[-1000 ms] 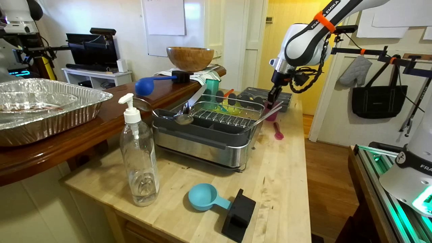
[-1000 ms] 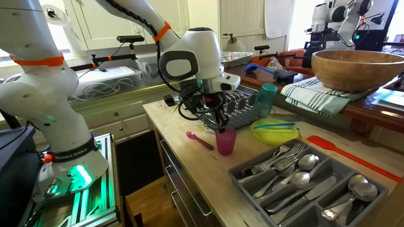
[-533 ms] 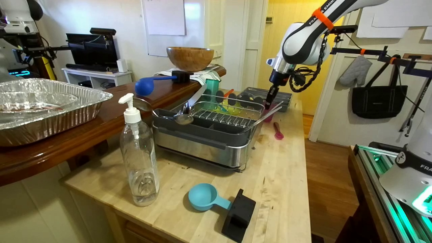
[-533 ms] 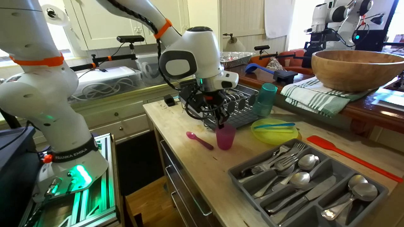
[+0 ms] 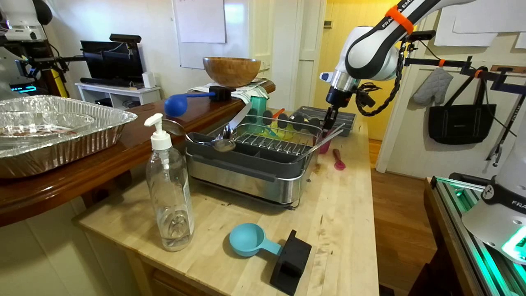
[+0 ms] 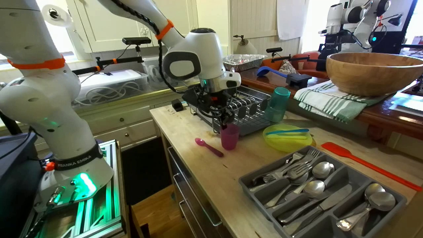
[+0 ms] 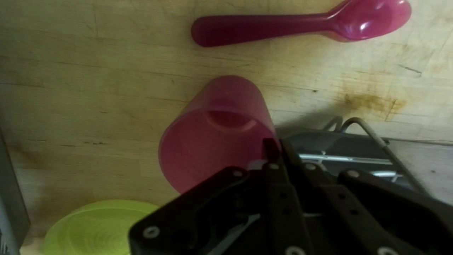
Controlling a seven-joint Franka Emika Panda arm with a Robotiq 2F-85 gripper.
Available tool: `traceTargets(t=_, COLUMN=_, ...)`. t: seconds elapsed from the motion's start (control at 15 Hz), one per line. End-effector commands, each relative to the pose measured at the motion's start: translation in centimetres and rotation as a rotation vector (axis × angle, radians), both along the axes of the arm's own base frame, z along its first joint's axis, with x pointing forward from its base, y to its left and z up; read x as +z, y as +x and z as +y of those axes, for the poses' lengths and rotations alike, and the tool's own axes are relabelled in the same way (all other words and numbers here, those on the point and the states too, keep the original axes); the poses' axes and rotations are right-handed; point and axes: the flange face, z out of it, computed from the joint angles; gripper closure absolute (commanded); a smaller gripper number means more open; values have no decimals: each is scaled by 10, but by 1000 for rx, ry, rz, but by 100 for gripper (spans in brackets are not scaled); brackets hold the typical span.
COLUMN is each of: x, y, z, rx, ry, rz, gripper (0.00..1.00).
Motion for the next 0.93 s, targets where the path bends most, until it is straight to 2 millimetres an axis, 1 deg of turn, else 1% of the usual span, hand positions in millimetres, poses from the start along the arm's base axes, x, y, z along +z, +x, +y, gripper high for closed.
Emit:
traceTargets(t=0.0, x=3, y=-17, z=15, rx=82, ry=2, rz=19, gripper=99)
traceTargets(t=0.33, x=2, y=-28, z=25, rx=151, ry=-9, rz=35, gripper=99)
traceTargets(t=0.67, x=1, y=-35, z=43, rx=219, ry=-18, rz=52, gripper=99)
traceTargets(t=0.73, x=1, y=-36, z=46, rx=227, ry=-25, rz=53, gripper=70)
traceTargets(t=0.8, x=1, y=-36, z=49, rx=238, ry=-28, rz=56, gripper=69)
traceTargets(t=0.87, x=1, y=-36, z=51, rx=245, ry=-32, rz=56, gripper=63)
